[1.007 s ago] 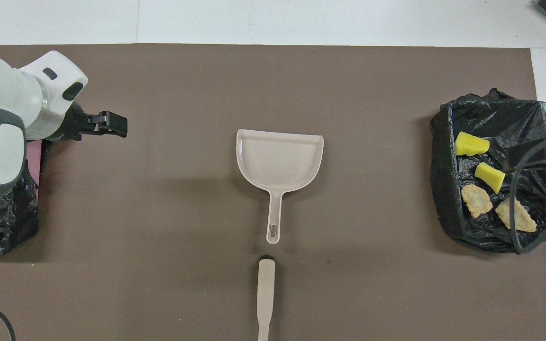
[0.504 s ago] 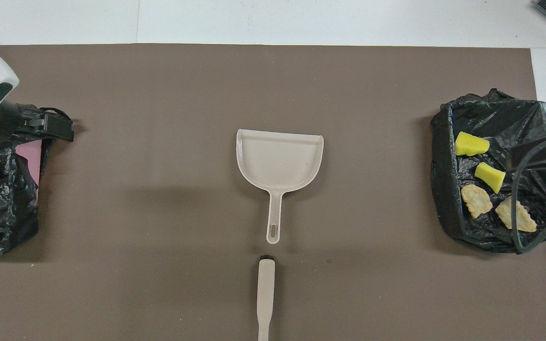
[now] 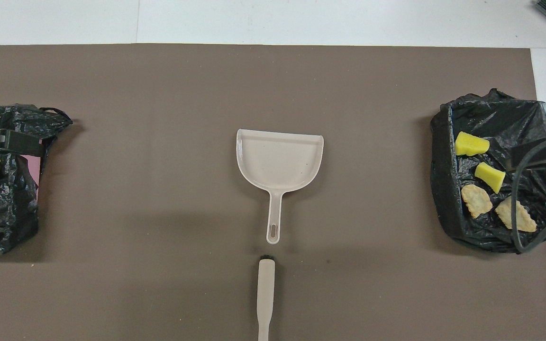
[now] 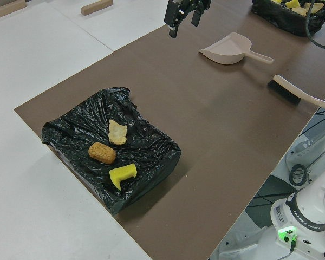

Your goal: Sweep and dump trash in bin

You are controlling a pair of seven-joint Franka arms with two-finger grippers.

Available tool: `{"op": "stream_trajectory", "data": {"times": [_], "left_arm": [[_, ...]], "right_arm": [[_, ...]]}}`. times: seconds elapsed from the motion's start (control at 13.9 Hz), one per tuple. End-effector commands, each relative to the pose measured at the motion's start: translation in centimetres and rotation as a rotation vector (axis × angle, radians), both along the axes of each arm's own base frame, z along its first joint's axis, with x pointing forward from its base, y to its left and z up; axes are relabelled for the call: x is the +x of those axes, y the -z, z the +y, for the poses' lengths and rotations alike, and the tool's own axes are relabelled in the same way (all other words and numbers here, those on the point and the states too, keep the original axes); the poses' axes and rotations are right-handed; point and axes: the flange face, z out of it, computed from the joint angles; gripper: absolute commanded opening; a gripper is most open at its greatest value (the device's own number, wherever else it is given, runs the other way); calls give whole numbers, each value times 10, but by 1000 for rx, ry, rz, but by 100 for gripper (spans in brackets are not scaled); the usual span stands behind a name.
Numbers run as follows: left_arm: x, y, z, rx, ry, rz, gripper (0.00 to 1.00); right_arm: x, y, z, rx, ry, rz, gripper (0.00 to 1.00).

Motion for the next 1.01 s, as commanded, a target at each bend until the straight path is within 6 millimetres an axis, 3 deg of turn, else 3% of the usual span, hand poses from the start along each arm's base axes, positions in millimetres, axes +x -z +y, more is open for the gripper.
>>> {"op": "stream_trajectory", "data": {"times": [0.0, 0.43, 0.65, 0.94], "left_arm": [[-5, -1, 1, 19, 6, 33, 100], [-12, -9, 16, 15, -14, 43, 100], [-18, -23, 14, 18, -5, 69, 100], [-19, -26, 5, 18, 9, 67, 100]], "right_arm": [[-3, -4, -3, -4, -25, -2, 100], [-3, -4, -2, 4, -30, -1, 100], [-3, -4, -2, 5, -30, -2, 100], [-3, -4, -2, 4, -30, -1, 100]]}}
